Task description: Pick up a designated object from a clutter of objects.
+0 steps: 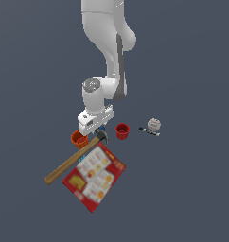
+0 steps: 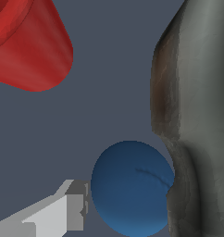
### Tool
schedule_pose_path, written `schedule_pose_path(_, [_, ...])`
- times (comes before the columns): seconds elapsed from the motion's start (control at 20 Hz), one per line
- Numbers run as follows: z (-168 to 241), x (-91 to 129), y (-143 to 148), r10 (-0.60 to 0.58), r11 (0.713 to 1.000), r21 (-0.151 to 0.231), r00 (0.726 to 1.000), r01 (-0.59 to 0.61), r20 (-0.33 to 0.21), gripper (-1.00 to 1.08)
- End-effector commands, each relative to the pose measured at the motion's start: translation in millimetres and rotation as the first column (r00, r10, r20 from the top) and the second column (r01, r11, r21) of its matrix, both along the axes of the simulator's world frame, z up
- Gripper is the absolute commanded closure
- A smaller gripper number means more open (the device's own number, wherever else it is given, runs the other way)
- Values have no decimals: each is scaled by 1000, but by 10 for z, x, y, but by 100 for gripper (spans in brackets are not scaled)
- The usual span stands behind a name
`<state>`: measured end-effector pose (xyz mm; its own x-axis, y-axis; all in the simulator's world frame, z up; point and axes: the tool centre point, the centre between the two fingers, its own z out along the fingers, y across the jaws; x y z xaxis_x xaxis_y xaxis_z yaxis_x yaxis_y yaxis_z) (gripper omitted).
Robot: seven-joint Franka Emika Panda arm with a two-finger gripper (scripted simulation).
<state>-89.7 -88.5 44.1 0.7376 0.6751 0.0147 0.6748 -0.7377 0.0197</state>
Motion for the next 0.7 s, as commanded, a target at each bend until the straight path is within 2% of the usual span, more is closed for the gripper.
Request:
schedule_pose_path(0.0, [-92,-91,20,1,1000,5,1000,-1,-24,108])
schedule_pose_path(0.35, [-92,-91,20,1,1000,5,1000,-1,-24,108])
schedule_pose_path(0.4, [0,2,6,2,1000,-2,1000,-2,1,108])
schedule_pose_path(0.65, [48,-6,11,3,1000,-2,1000,-3,0,108])
